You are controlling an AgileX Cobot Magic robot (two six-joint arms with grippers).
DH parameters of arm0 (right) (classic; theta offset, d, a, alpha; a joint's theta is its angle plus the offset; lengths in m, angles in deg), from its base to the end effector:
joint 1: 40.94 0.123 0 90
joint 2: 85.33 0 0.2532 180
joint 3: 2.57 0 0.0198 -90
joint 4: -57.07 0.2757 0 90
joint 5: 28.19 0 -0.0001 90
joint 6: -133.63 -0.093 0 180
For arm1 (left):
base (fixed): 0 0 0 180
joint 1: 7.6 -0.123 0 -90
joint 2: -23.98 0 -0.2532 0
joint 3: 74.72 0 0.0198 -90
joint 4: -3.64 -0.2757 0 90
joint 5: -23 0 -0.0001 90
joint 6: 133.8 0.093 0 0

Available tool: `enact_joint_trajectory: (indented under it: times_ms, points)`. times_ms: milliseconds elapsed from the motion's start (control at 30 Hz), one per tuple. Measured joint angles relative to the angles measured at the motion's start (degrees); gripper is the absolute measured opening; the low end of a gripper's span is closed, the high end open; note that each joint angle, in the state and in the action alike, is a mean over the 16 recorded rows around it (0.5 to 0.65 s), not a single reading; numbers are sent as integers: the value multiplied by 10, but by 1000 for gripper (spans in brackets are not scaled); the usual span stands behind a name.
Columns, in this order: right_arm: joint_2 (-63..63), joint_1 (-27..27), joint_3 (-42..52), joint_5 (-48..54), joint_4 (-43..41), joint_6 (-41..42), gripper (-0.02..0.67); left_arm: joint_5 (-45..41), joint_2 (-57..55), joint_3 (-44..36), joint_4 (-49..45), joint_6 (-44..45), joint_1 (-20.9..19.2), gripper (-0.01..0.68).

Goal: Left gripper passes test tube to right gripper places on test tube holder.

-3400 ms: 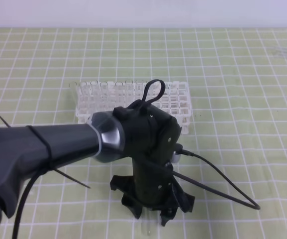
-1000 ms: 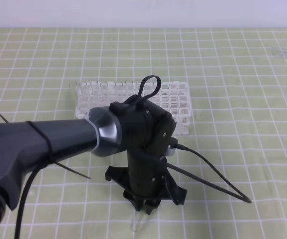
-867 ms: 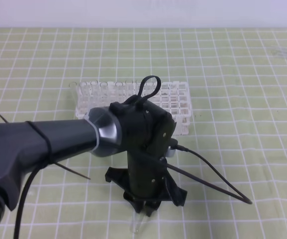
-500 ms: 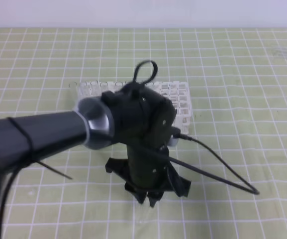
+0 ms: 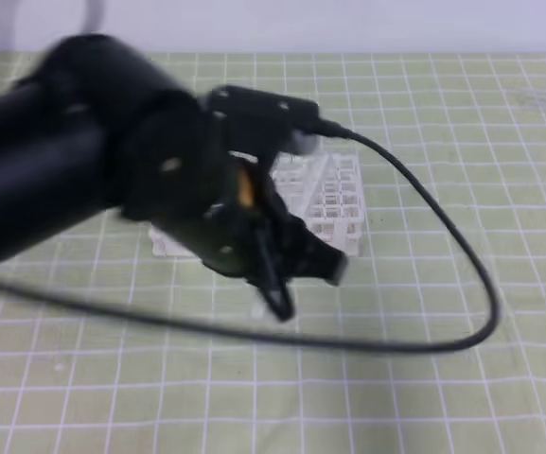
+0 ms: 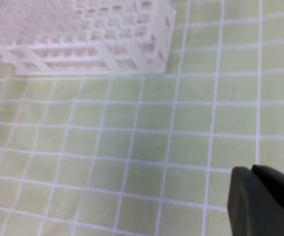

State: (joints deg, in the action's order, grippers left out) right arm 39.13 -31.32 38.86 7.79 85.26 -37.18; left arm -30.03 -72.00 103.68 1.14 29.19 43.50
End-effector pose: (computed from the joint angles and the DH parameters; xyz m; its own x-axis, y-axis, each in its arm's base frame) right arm 0.1944 0.0592 0.2610 -0.7004 0.1213 -0.7034 -0.2053 0.9096 0.3612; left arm 0.2210 -0.2687 0.2771 -0.7321 0.4819 -0.4814 0.5929 0.7988 -0.1021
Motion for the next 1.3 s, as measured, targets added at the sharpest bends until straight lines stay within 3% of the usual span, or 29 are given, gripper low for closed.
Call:
enact_joint_trajectory:
  times_ms: [333,767,1100,1300]
  points:
    - [-75,28,-92,35,59,62,-17,192,168,-187,-32,-15,0,85]
    - [-160,170,-188,3,62,93,-17,469,267,-382,-47,-25,0,85]
    - [-126,268,-154,-155,35,130,-17,624,274,-439,-58,-1,0,91]
    - [-83,337,-106,-280,44,164,-15,658,274,-446,-58,28,0,96]
